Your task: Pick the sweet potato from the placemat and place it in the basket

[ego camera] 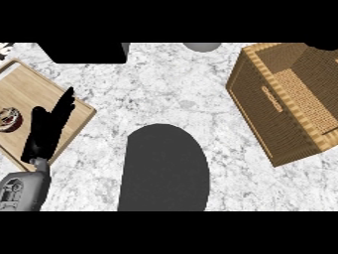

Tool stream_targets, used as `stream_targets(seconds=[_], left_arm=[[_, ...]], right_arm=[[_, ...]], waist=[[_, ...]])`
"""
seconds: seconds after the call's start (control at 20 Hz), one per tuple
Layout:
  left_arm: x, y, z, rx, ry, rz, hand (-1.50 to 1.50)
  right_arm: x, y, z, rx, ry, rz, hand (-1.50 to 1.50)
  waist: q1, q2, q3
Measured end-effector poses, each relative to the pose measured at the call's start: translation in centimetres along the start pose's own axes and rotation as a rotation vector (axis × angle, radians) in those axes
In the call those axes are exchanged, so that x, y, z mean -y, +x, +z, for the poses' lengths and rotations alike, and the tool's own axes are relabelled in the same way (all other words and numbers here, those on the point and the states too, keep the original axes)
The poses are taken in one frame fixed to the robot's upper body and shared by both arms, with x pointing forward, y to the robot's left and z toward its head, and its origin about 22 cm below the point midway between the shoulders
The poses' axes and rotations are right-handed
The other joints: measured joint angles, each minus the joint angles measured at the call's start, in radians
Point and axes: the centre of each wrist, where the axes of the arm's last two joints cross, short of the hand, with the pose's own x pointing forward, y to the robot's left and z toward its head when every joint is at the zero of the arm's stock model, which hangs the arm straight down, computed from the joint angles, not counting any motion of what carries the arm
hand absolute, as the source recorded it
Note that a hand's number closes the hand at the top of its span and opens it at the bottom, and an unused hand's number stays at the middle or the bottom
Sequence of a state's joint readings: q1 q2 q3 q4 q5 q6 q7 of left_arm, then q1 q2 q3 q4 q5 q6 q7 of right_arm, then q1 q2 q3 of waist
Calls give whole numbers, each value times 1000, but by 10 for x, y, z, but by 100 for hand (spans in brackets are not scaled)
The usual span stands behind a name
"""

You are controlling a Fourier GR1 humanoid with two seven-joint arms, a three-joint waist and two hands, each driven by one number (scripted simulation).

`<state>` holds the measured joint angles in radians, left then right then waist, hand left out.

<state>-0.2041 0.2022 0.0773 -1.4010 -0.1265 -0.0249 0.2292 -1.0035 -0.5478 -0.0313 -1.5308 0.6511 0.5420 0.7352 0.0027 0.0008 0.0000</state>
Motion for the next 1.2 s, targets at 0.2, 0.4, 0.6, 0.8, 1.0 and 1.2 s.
stream_targets(seconds=[0.2, 0.4, 0.6, 0.8, 1.0, 1.2], left_arm=[[-6, 1, -3, 1, 1, 4, 0], [-4, 7, -7, 5, -3, 3, 0], [4, 2, -6, 8, -7, 6, 0], [3, 7, -7, 2, -6, 4, 0], [1, 5, -7, 6, -8, -3, 0], [7, 5, -10, 4, -12, 5, 0]], right_arm=[[-11, -30, -14, 12, 19, 7, 150], [-23, -58, -24, 43, 50, -10, 150], [-36, -78, -33, 54, 76, -8, 150], [-54, -96, -44, 46, 105, 1, 150], [-86, -112, -48, 1, 163, -87, -150], [-108, -129, -50, -38, 190, -192, -150]], waist=[[2, 1, 0], [2, 1, 0], [3, 1, 0], [6, 2, 0], [5, 2, 0], [4, 2, 0]])
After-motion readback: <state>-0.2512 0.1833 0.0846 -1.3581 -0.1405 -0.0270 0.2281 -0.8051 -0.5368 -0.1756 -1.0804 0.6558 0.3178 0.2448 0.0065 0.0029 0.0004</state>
